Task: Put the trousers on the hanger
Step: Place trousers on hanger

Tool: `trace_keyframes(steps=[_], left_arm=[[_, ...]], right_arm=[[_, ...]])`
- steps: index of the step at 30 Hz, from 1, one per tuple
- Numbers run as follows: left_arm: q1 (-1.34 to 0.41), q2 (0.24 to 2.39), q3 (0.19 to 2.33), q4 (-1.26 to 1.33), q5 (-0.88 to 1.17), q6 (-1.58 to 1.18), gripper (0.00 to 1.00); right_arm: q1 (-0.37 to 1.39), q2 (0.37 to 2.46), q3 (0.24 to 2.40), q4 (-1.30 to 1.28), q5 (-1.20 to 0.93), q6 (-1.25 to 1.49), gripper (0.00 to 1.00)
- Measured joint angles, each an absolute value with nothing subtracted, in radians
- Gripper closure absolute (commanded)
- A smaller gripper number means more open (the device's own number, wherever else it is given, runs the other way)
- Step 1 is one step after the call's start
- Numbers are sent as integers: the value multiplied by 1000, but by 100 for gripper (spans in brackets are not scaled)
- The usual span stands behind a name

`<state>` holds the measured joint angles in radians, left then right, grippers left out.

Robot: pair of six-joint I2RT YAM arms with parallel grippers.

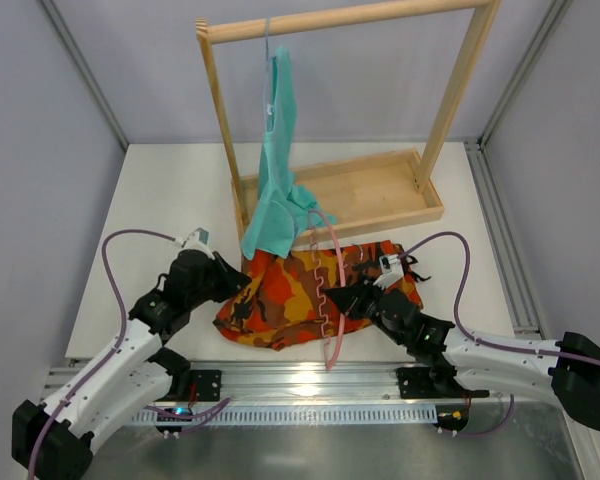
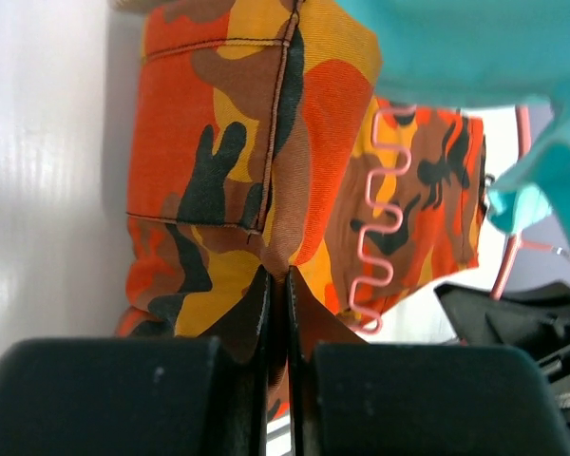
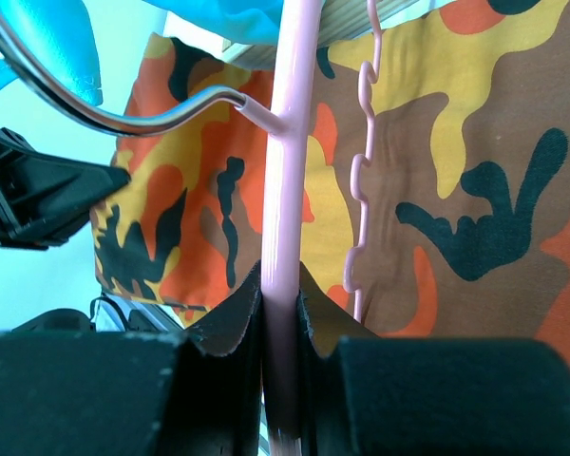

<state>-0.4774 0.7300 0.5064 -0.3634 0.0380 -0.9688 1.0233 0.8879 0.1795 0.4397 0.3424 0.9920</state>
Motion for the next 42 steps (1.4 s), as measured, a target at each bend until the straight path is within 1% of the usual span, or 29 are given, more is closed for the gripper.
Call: trace_keyframes(steps=[9, 28, 33, 42], left_arm=[[-664, 770, 506, -355, 1, -988, 100], [-815, 993, 629, -213, -70, -1047, 100], [-869, 1040, 646, -162, -105, -1075, 100], [-944, 1084, 662, -147, -207, -1118, 100]], right_arm=[[1023, 888, 179, 436, 342, 997, 96], [1023, 896, 181, 435, 336, 997, 96], [1023, 920, 181, 450, 327, 997, 96], [1023, 914, 181, 455, 321, 998, 96]])
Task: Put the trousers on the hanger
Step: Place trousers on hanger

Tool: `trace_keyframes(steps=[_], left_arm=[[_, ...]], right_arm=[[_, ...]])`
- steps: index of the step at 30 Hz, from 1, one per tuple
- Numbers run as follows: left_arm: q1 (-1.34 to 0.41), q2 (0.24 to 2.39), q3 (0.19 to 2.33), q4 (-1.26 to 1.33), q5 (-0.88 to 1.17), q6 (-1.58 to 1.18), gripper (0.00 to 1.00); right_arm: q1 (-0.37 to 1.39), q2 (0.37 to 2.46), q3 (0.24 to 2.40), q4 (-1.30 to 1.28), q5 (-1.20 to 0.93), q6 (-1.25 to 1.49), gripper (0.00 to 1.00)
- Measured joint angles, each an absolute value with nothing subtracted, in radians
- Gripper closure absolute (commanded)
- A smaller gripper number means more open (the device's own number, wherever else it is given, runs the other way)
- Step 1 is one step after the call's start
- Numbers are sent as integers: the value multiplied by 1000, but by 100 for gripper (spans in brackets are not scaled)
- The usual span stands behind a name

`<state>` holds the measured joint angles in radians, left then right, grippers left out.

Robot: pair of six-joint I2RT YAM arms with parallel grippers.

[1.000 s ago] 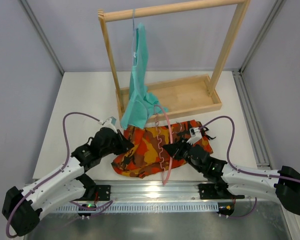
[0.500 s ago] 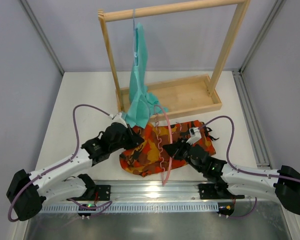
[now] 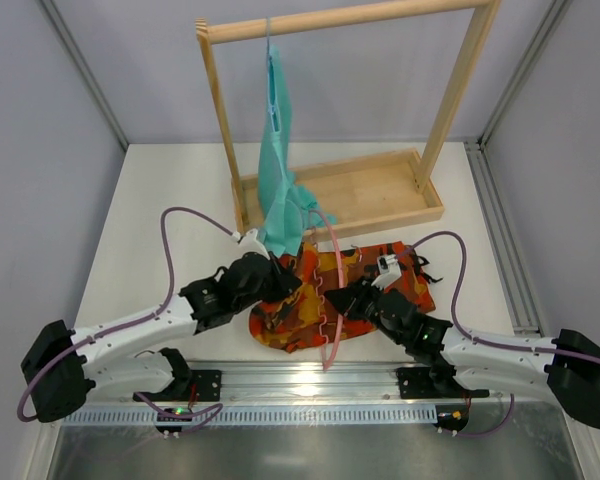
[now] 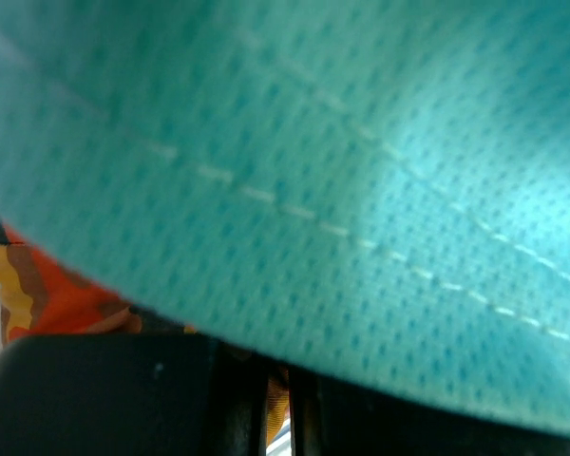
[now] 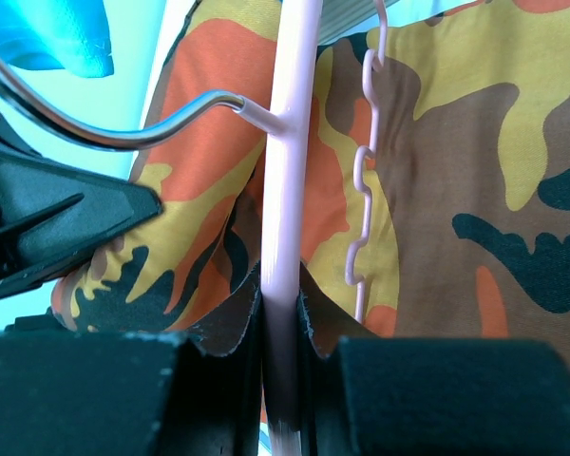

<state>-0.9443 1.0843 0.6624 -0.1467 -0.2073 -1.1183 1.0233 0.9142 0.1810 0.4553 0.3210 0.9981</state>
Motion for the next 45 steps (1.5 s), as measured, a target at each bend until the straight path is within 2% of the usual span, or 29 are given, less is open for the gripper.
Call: trace_keyframes(steps=[5, 12, 14, 15, 18, 23, 25, 28, 29, 30, 32, 36, 38, 39, 41, 42, 45], left_arm=[[-991, 1121, 686, -136, -261, -1135, 100], [-996, 1284, 817, -119, -305, -1163, 100], [-997, 1322, 840, -112, -317, -1172, 100], [-998, 1341, 852, -109, -323, -1176, 100], [-1001, 1384, 881, -105, -334, -1181, 100], [-1008, 1418, 895, -101, -353, -1197, 100], [-1015, 1420, 896, -101, -364, -1198, 100], [-1023, 1425, 896, -96, -376, -1198, 100], [-1026, 1429, 896, -90, -379, -1198, 100], [-1028, 1434, 897, -80, -380, -1198, 100], [-1032, 1448, 897, -57, -381, -1200, 100], [-1039, 1478, 900, -22, -384, -1208, 99], [-1039, 1491, 903, -4, -383, -1220, 90], [-1039, 1496, 903, 4, -383, -1222, 79], [-1040, 1499, 903, 14, -379, -1227, 73], [-1040, 1498, 907, 10, -378, -1227, 64], [-1040, 1489, 947, -18, -372, -1215, 51]], right_arm=[[1023, 902, 167, 459, 320, 998, 96], [1023, 843, 144, 446, 314, 992, 95], [1023, 822, 137, 436, 311, 988, 91], [1023, 810, 132, 432, 310, 985, 82], [1023, 762, 117, 406, 306, 974, 70], [1023, 649, 116, 310, 301, 963, 64], [1023, 599, 115, 262, 301, 961, 64], [1023, 554, 113, 205, 302, 960, 80], [1023, 546, 112, 192, 302, 962, 90], [1023, 542, 110, 185, 302, 963, 92], [1023, 542, 105, 187, 301, 973, 96], [1023, 551, 104, 199, 297, 975, 96], [1023, 552, 102, 208, 294, 976, 96], [1023, 552, 100, 210, 293, 976, 96], [1023, 551, 99, 212, 292, 977, 96], [1023, 551, 97, 213, 292, 979, 96], [1023, 543, 95, 211, 293, 979, 96]])
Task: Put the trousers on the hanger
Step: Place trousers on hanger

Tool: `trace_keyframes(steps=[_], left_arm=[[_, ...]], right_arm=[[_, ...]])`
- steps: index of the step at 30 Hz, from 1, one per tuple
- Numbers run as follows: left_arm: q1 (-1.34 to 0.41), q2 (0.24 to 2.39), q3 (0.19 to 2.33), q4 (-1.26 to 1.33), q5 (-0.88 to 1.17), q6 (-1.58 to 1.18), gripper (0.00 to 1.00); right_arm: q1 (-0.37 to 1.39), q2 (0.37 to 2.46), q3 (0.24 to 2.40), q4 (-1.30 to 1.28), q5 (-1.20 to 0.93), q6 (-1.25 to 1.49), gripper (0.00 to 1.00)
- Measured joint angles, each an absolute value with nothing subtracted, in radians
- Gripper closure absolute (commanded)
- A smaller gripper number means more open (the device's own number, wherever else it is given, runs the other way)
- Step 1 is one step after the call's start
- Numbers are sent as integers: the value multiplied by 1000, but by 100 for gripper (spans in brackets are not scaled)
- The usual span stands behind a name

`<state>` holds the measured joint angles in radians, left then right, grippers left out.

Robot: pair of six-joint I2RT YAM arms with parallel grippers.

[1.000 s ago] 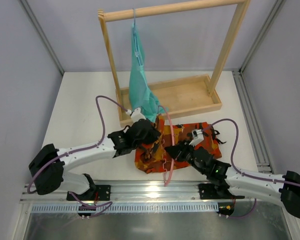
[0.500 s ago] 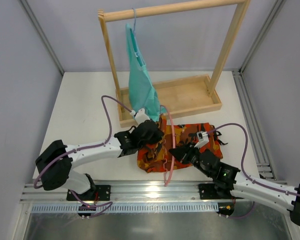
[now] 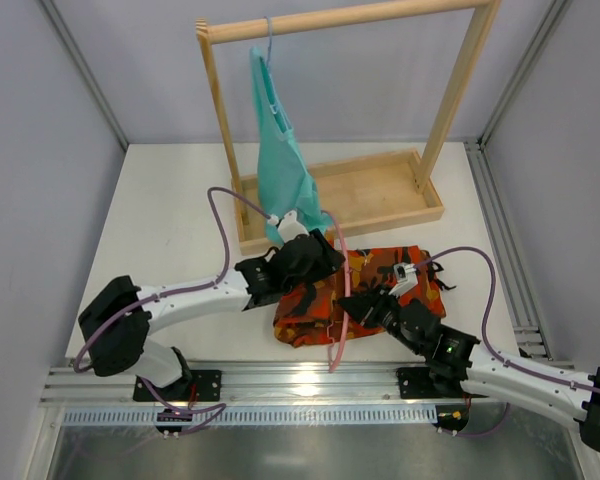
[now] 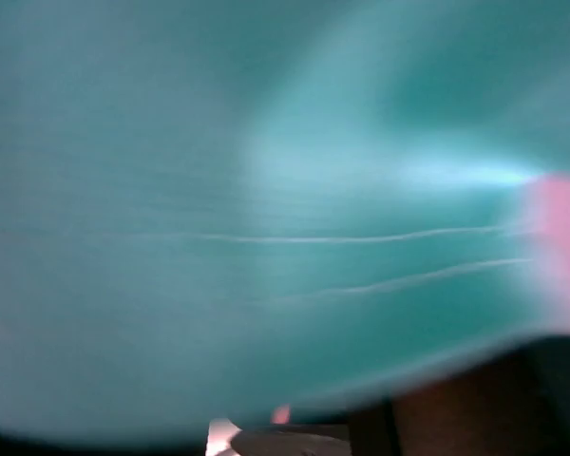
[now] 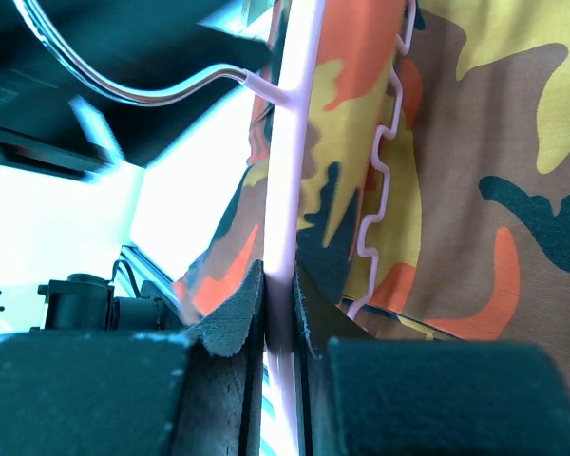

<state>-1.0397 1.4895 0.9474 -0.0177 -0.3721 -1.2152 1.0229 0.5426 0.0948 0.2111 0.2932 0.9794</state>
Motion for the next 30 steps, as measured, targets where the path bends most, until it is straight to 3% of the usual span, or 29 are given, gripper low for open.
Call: trace_keyframes(steps=[4, 12, 16, 23, 30], left_arm=[[-1040, 1441, 1029, -95, -368, -1175, 48], [-1040, 1249, 1075, -397, -405, -1127, 64], [-1040, 1181, 978, -461, -411, -1142, 73], [-1040, 1201, 782, -392, -372, -1155, 75], [-1040, 1353, 754, -220, -271, -1161, 74]], right_arm=[[1023, 540, 94, 208, 294, 979, 96], [1021, 543, 94, 209, 292, 978, 96], [1021, 575, 109, 218, 282, 976, 96], [1021, 685, 142, 288, 245, 973, 96], [1021, 741, 146, 356, 211, 971, 86]])
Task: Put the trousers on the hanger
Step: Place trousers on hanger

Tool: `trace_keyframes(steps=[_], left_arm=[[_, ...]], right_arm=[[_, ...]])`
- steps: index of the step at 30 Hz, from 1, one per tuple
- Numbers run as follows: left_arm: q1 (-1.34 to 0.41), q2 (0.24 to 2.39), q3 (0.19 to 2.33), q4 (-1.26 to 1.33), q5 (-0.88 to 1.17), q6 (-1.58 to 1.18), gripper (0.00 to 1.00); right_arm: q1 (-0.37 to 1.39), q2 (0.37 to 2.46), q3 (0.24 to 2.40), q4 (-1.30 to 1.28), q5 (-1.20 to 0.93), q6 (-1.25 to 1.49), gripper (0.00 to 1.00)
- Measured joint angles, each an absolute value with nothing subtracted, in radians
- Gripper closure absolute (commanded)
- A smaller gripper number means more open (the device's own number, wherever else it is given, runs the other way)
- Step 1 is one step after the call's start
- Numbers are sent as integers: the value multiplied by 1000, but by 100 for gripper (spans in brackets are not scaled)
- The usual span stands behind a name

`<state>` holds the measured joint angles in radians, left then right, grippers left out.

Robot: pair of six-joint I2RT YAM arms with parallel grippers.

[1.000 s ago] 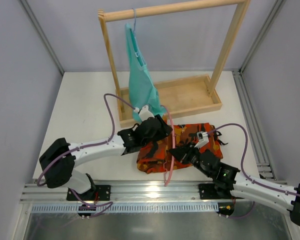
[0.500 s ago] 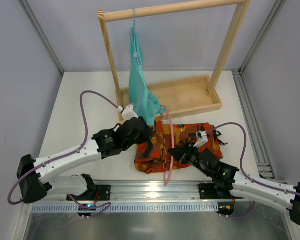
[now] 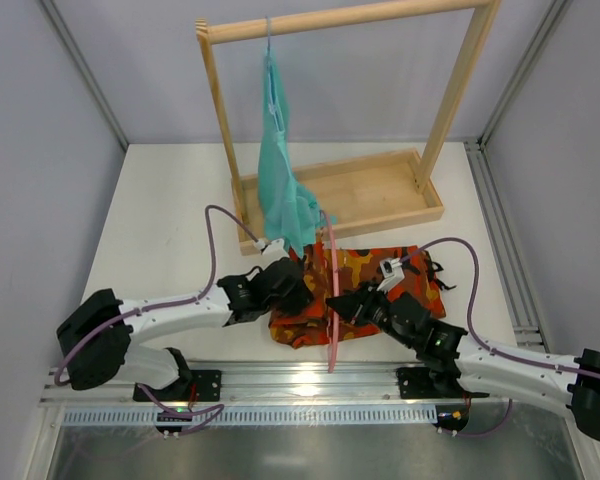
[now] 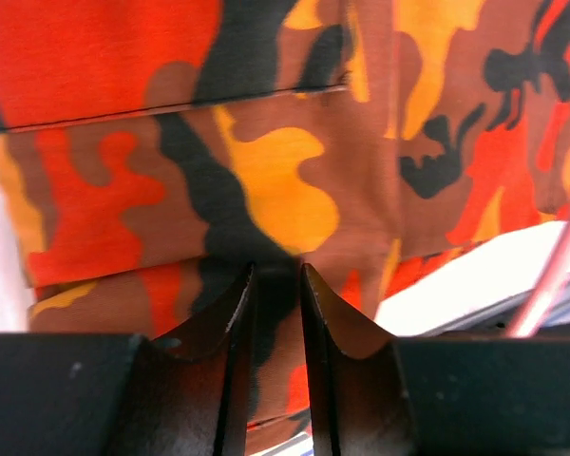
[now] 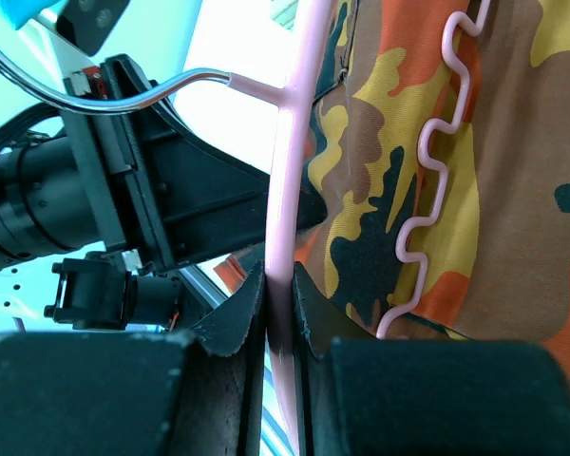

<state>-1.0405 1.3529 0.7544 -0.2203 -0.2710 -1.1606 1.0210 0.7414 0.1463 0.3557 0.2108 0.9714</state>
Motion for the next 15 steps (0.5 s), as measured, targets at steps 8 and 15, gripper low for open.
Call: trace_keyframes(steps=[8, 15], left_arm=[[-1040, 1194, 754, -180, -279, -1120, 52], [-1040, 1116, 753, -28, -241, -1003, 47]], right_arm=[[1020, 688, 134, 319, 215, 972, 82], [1021, 705, 123, 344, 202, 974, 82]])
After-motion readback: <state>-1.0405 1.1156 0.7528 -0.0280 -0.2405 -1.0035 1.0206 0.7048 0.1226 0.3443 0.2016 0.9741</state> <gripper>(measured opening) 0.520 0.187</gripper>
